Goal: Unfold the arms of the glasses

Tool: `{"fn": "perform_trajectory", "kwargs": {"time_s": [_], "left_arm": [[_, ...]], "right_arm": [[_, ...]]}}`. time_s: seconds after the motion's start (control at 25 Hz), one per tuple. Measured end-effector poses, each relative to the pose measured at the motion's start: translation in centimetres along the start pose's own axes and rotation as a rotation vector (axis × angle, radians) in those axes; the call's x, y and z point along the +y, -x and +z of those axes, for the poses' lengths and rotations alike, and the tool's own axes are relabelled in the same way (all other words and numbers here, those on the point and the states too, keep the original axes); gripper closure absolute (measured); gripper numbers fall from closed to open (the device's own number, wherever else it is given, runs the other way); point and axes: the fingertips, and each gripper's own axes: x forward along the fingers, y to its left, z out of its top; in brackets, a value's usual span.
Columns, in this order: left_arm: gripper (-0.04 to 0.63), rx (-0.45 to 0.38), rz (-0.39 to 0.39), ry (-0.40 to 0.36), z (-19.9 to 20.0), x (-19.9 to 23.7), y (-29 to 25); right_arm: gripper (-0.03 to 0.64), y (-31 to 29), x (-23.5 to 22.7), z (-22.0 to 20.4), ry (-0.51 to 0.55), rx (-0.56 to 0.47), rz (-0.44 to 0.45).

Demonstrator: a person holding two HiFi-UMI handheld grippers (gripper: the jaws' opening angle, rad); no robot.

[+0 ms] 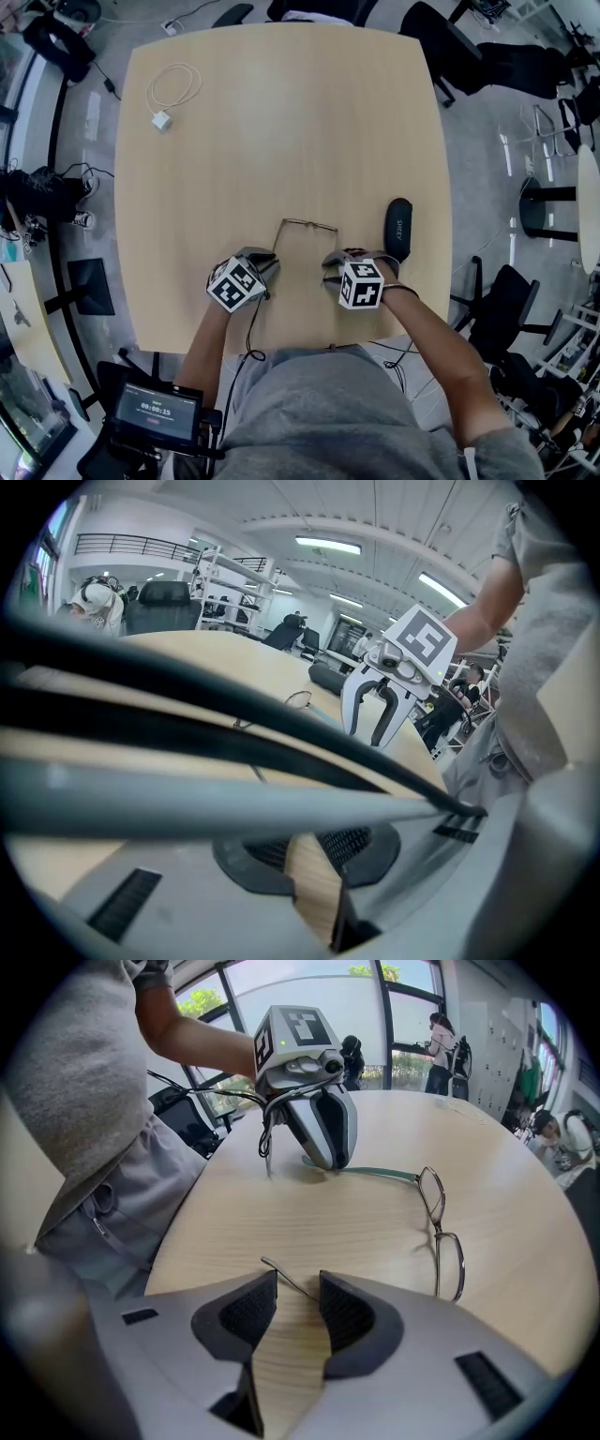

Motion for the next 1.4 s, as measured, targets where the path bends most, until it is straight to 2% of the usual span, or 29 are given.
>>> {"fn": "perform_trajectory", "kwargs": {"time_s": [0.16, 0.28, 0.48, 0.64, 0.8, 0.84, 0.88, 0.92, 1.0, 1.08, 1.28, 1.4], "left_arm": [[0.568, 0.003, -0.002, -0.005, -0.6, -0.2, 0.5], [0.568, -0.029, 0.007, -0.009, -0.4, -0.5, 1.4], [0.525, -0.111, 0.003, 0.052, 0.4, -1.5, 2.2], [0.525, -0.126, 0.052, 0.042, 1.1, -1.9, 3.2], [0.526, -0.167, 0.135, -0.002, 3.7, -2.1, 4.7], [0.526, -0.18, 0.16, -0.015, 4.3, -2.4, 5.5], [0.528, -0.195, 0.188, -0.027, 4.9, -2.8, 6.4], [0.531, -0.213, 0.217, -0.038, 5.3, -3.3, 7.5], [0.572, -0.266, 0.269, -0.051, 6.3, -4.2, 10.0], [0.589, -0.33, 0.311, -0.054, 7.5, -5.1, 12.5], [0.589, -0.497, 0.394, -0.082, 12.3, -8.4, 18.2], [0.589, -0.602, 0.436, -0.095, 15.0, -11.4, 21.6]], "right_arm": [[0.474, -0.2, 0.5, 0.6, -0.023, -0.009, -0.01], [0.476, -0.6, 1.0, 1.0, -0.035, -0.015, -0.016], [0.476, -0.2, 1.6, 1.3, -0.055, -0.037, -0.056], [0.476, 1.2, 1.2, 2.3, -0.084, -0.096, -0.105], [0.476, 3.6, 0.5, 2.7, -0.113, -0.166, -0.166], [0.476, 4.3, 0.8, 3.1, -0.13, -0.192, -0.17], [0.528, 5.1, 1.3, 3.7, -0.152, -0.226, -0.166], [0.609, 5.8, 2.0, 4.4, -0.177, -0.265, -0.161], [0.609, 7.6, 2.9, 6.3, -0.215, -0.345, -0.178], [0.609, 10.2, 2.9, 8.2, -0.223, -0.424, -0.239], [0.607, 19.6, 2.6, 12.3, -0.268, -0.702, -0.393], [0.607, 25.4, 4.1, 15.1, -0.221, -0.848, -0.444]]}}
